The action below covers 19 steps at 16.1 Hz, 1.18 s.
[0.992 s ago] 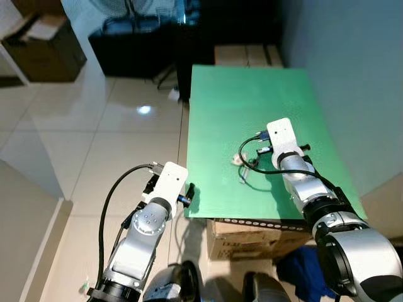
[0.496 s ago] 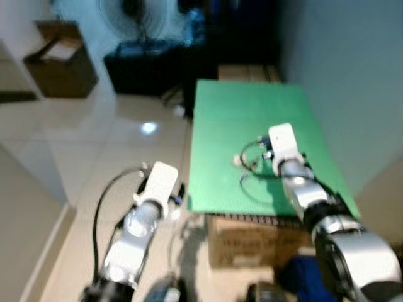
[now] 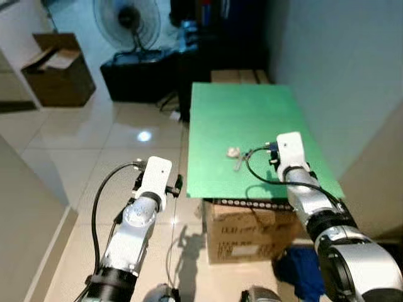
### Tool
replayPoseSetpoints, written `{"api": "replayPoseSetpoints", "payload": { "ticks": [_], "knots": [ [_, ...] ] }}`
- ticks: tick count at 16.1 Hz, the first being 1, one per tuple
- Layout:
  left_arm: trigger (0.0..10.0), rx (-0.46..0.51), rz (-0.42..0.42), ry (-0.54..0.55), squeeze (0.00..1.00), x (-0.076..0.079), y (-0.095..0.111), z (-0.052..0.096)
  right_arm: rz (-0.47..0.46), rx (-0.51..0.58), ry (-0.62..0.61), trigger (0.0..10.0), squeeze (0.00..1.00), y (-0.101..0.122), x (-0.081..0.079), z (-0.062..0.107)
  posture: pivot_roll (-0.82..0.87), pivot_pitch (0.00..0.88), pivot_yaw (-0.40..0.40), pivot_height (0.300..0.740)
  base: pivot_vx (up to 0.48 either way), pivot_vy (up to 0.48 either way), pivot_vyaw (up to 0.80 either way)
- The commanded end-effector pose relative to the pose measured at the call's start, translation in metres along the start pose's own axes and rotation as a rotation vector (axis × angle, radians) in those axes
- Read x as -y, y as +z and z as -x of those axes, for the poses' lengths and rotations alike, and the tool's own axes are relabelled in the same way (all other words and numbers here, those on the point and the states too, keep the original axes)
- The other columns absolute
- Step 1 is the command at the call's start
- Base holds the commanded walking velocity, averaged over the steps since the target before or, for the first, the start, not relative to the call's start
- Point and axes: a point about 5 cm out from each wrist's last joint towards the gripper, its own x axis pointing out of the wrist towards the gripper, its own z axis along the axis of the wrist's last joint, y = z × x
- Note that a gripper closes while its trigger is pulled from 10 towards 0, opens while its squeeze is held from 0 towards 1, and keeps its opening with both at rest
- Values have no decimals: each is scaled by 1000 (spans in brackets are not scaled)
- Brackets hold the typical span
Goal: Hang keys on a hook
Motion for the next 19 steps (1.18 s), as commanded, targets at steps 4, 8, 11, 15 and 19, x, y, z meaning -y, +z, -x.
{"api": "replayPoseSetpoints", "payload": {
  "ticks": [4, 8, 11, 15, 19],
  "knots": [
    [10000, 27, 27, 0, 0, -5, 4, -7, -1, 32, 13, 10000, 0, 11, -6, -2, -141, 0, 59, 723, 0, 0, 0],
    [10000, 29, 0, -2, 0, -8, 1, -8, 1, 27, 15, 10000, 0, 10, -8, -2, -142, 0, 65, 723, 0, 0, 0],
    [10000, 34, -7, -7, 0, -8, 0, -9, 4, 30, 18, 10000, 0, 10, -10, -2, -146, 0, 69, 723, 0, 0, 0],
    [10000, 49, -37, 1, 0, -8, 5, -13, 5, 33, 17, 10000, 0, 9, -8, -1, -154, 0, 71, 723, 0, 0, 0],
    [10000, 60, -35, 0, 0, -3, 7, -14, 8, 36, 8, 10000, 0, 9, -5, -1, -159, 0, 68, 723, 0, 0, 0]
  ]
}}
